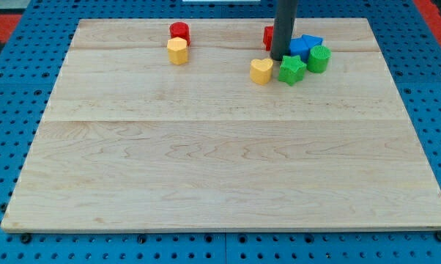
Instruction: Move the yellow heart diagonal to the red star
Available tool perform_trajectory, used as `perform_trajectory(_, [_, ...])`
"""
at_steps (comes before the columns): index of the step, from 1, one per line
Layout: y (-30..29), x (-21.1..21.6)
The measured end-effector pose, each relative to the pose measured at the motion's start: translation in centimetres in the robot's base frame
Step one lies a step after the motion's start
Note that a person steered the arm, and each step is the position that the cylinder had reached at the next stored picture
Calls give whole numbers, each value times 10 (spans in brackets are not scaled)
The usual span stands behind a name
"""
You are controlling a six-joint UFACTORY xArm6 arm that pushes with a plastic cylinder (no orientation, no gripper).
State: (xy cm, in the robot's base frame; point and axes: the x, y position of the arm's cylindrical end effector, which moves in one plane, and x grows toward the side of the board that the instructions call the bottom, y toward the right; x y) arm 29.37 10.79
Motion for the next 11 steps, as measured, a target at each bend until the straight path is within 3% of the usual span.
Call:
perform_trajectory(1, [-61,18])
perform_trajectory(2, [-113,69])
perform_trajectory(3, [-87,102])
perform_trajectory(4, [-38,93])
perform_trajectory(5, [-33,62])
perform_trajectory(7, [11,48])
perform_trajectory(11, [-21,46])
